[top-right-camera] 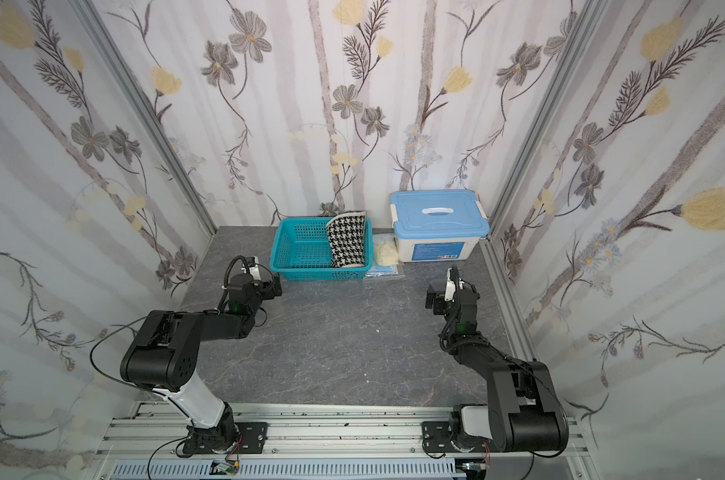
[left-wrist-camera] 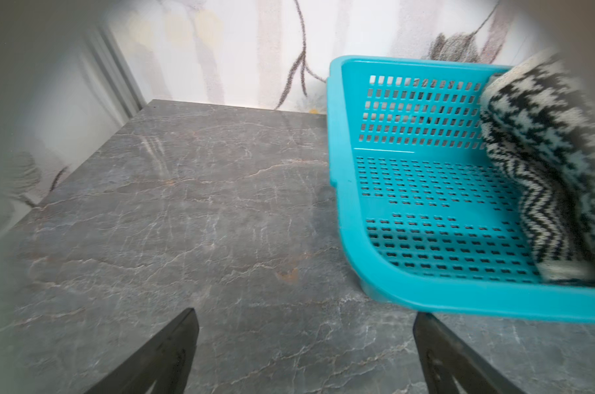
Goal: Roll up the scarf and place it into the basket
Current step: Reset both arms
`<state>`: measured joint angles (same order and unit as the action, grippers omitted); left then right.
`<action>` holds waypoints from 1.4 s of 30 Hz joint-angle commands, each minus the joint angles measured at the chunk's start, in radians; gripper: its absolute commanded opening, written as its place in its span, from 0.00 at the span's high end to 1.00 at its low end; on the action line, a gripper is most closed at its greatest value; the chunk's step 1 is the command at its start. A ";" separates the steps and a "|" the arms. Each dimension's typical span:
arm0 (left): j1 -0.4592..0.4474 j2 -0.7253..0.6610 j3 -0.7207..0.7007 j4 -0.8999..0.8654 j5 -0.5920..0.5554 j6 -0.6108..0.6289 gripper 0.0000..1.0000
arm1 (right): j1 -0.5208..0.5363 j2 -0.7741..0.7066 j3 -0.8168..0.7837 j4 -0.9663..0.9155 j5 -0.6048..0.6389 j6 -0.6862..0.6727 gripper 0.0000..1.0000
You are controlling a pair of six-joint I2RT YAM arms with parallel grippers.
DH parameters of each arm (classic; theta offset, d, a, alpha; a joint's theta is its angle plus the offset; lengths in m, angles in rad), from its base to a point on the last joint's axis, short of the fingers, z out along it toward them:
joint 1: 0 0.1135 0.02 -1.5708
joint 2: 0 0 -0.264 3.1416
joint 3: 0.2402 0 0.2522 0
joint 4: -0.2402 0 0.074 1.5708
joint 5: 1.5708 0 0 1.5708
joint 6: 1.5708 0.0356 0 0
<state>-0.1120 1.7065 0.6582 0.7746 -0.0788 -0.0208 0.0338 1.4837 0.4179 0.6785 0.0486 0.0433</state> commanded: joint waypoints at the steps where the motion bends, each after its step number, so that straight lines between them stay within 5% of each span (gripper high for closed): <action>1: 0.012 0.011 0.040 -0.035 0.094 0.031 0.00 | 0.005 0.000 0.000 0.066 0.017 -0.018 0.00; 13: 0.040 0.040 -0.006 0.143 0.124 0.002 0.00 | 0.017 -0.003 -0.002 0.069 0.037 -0.023 0.00; 24: 0.052 -0.369 -0.130 -0.102 0.134 0.055 0.00 | 0.017 -0.002 -0.001 0.068 0.039 -0.023 0.00; 29: 0.109 -0.443 -0.257 -0.086 0.127 0.021 0.00 | 0.017 -0.002 -0.002 0.069 0.039 -0.022 0.00; 33: 0.128 -0.408 -0.336 0.034 0.144 0.015 0.00 | 0.017 -0.002 -0.002 0.068 0.039 -0.023 0.00; 40: 0.129 -0.144 -0.331 0.242 0.183 0.027 0.00 | 0.017 -0.002 -0.001 0.068 0.039 -0.023 0.00; 42: 0.140 -0.157 -0.312 0.184 0.199 0.019 0.00 | 0.017 -0.002 -0.002 0.069 0.039 -0.023 0.00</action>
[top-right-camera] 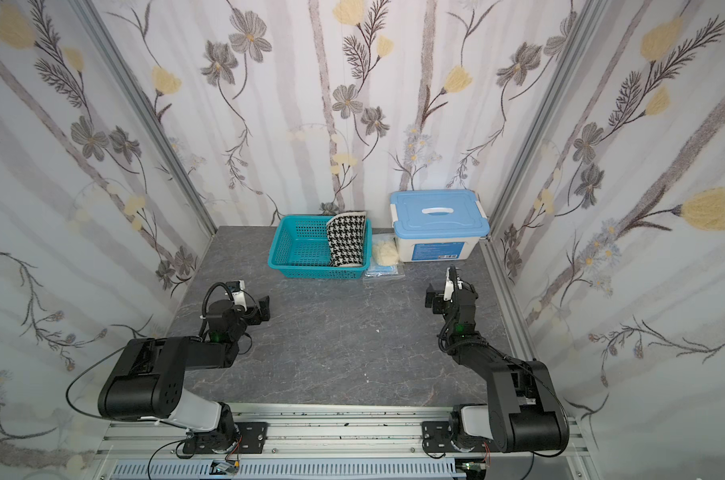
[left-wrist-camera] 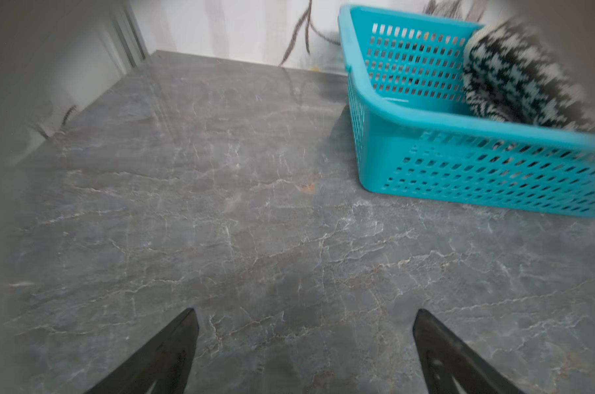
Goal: Roll up the scarf and place it into the basket
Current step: Reset both arms
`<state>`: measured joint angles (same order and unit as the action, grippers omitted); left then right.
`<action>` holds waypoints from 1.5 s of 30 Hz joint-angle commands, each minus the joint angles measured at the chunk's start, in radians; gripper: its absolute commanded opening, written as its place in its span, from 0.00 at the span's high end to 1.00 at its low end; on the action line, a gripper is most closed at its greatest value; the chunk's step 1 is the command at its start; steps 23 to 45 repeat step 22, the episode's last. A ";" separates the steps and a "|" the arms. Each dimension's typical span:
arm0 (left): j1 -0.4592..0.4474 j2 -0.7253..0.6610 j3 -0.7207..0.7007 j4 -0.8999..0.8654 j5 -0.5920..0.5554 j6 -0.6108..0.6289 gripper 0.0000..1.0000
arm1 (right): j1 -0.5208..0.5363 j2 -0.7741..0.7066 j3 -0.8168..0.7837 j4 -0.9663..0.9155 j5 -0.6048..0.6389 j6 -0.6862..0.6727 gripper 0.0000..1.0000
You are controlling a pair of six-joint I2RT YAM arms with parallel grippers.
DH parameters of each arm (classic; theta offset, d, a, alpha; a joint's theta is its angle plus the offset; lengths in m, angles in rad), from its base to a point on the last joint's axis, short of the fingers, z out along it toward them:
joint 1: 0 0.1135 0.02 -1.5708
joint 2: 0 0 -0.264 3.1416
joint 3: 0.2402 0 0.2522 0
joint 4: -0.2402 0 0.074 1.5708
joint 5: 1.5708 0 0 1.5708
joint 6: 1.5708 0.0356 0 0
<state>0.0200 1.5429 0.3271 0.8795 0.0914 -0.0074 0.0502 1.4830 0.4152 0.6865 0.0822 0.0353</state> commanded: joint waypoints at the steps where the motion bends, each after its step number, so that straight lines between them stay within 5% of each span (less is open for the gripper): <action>1: 0.009 0.022 0.010 0.128 0.038 0.008 0.00 | 0.000 0.000 0.001 0.060 0.005 -0.015 0.00; 45: 0.008 0.017 0.065 0.009 0.019 0.002 0.00 | 0.000 -0.001 0.003 0.056 0.004 -0.017 0.00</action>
